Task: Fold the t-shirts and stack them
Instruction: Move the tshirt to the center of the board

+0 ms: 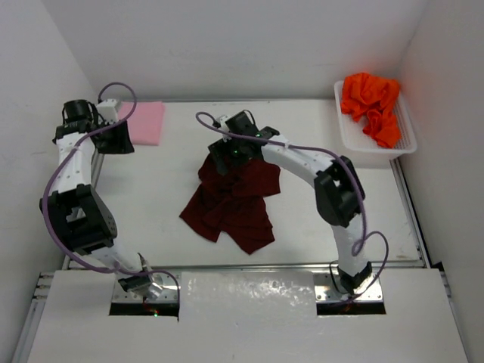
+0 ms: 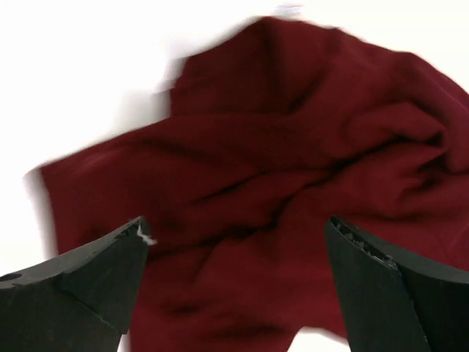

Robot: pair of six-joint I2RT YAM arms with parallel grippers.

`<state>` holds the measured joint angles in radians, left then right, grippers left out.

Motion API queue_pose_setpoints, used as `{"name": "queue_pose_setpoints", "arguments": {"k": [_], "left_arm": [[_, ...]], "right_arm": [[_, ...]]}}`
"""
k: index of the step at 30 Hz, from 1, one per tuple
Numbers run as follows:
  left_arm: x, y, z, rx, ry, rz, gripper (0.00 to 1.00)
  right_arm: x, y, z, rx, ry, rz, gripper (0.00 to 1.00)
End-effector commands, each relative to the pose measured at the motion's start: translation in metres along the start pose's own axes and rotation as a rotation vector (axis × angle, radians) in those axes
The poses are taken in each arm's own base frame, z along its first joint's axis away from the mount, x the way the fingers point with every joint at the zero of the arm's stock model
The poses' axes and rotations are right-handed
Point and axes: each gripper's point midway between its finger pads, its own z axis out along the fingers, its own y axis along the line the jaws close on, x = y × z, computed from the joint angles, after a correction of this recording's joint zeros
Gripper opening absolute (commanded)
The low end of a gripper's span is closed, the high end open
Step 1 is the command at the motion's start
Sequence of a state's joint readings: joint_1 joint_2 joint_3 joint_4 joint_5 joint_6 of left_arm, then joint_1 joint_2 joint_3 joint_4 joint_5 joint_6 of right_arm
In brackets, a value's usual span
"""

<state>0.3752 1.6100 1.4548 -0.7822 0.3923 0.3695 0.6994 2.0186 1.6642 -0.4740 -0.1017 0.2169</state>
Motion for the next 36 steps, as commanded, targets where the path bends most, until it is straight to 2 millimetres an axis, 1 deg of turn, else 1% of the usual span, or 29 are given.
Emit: {"name": "queue_pose_setpoints", "arguments": {"k": [1,3,4,5,6,7,8,9,10,11,12,13,14,15,16,17,18,19,20,21,22,23,24,25,27,28,29,33,36], "left_arm": [[0.003,-0.014,-0.008,0.057,-0.026,0.019,0.47],[0.018,-0.026,0.006,0.093,0.014,0.014,0.49],[0.027,-0.033,0.017,0.101,0.053,0.035,0.49],[0.031,-0.063,0.032,0.144,0.089,0.109,0.49],[0.048,-0.070,0.049,0.126,0.158,0.144,0.49],[0.054,-0.086,0.060,0.152,0.187,0.182,0.49],[0.058,-0.115,0.073,0.203,0.207,0.247,0.51],[0.064,-0.119,0.089,0.201,0.243,0.238,0.56],[0.064,-0.134,0.098,0.225,0.251,0.266,0.61],[0.060,-0.148,0.108,0.247,0.239,0.290,0.72],[0.059,-0.153,0.122,0.253,0.244,0.282,0.75],[0.054,-0.162,0.133,0.258,0.217,0.302,0.76],[0.062,-0.163,0.149,0.255,0.244,0.307,0.78],[0.059,-0.161,0.158,0.225,0.239,0.320,0.78],[0.060,-0.166,0.165,0.233,0.240,0.338,0.78],[0.070,-0.166,0.177,0.229,0.271,0.339,0.78],[0.072,-0.167,0.183,0.226,0.276,0.343,0.78],[0.073,-0.170,0.188,0.220,0.276,0.348,0.78],[0.078,-0.176,0.193,0.248,0.284,0.325,0.78],[0.078,-0.185,0.194,0.293,0.279,0.307,0.78],[0.076,-0.197,0.193,0.351,0.266,0.293,0.78],[0.073,-0.216,0.186,0.451,0.251,0.270,0.78],[0.069,-0.225,0.182,0.491,0.235,0.277,0.78],[0.065,-0.239,0.174,0.541,0.219,0.298,0.78],[0.065,-0.254,0.166,0.598,0.203,0.324,0.78],[0.064,-0.261,0.160,0.632,0.196,0.330,0.77],[0.064,-0.269,0.156,0.668,0.192,0.332,0.76],[0.084,-0.286,0.158,0.706,0.266,0.347,0.74],[0.104,-0.277,0.177,0.610,0.356,0.325,0.74]], "right_arm": [[0.000,-0.043,0.027,0.173,0.046,0.031,0.99],[-0.001,-0.054,0.032,0.244,0.060,0.035,0.99],[0.015,-0.061,0.036,0.283,0.114,0.053,0.99],[0.018,-0.068,0.034,0.321,0.125,0.056,0.99],[0.030,-0.079,0.031,0.382,0.151,0.058,0.99],[0.032,-0.081,0.024,0.396,0.147,0.073,0.99],[0.036,-0.087,0.019,0.408,0.149,0.093,0.99],[0.061,-0.092,0.016,0.419,0.196,0.116,0.99],[0.055,-0.091,0.004,0.417,0.147,0.153,0.99],[0.085,-0.099,0.003,0.421,0.189,0.179,0.99],[0.090,-0.100,0.001,0.411,0.178,0.196,0.99],[0.087,-0.100,0.000,0.384,0.135,0.220,0.99],[0.110,-0.099,0.003,0.373,0.174,0.227,0.98],[0.117,-0.098,0.005,0.360,0.182,0.238,0.97],[0.126,-0.097,0.007,0.349,0.202,0.245,0.93],[0.140,-0.095,0.009,0.340,0.232,0.252,0.90],[0.139,-0.094,0.010,0.331,0.208,0.268,0.87],[0.142,-0.089,0.012,0.305,0.199,0.278,0.79],[0.148,-0.087,0.008,0.292,0.189,0.288,0.72],[0.139,-0.085,0.010,0.278,0.138,0.296,0.67],[0.138,-0.084,0.009,0.261,0.126,0.302,0.62],[0.138,-0.082,0.007,0.250,0.117,0.304,0.53],[0.128,-0.080,0.004,0.234,0.087,0.301,0.48],[0.128,-0.079,0.002,0.210,0.083,0.305,0.33],[0.110,-0.075,-0.005,0.169,0.006,0.317,0.16],[0.115,-0.072,-0.006,0.133,0.004,0.333,0.09],[0.107,-0.070,-0.008,0.110,-0.029,0.335,0.00],[0.103,-0.066,-0.014,0.073,-0.030,0.309,0.00],[0.102,-0.066,-0.016,0.068,-0.039,0.307,0.00]]}}
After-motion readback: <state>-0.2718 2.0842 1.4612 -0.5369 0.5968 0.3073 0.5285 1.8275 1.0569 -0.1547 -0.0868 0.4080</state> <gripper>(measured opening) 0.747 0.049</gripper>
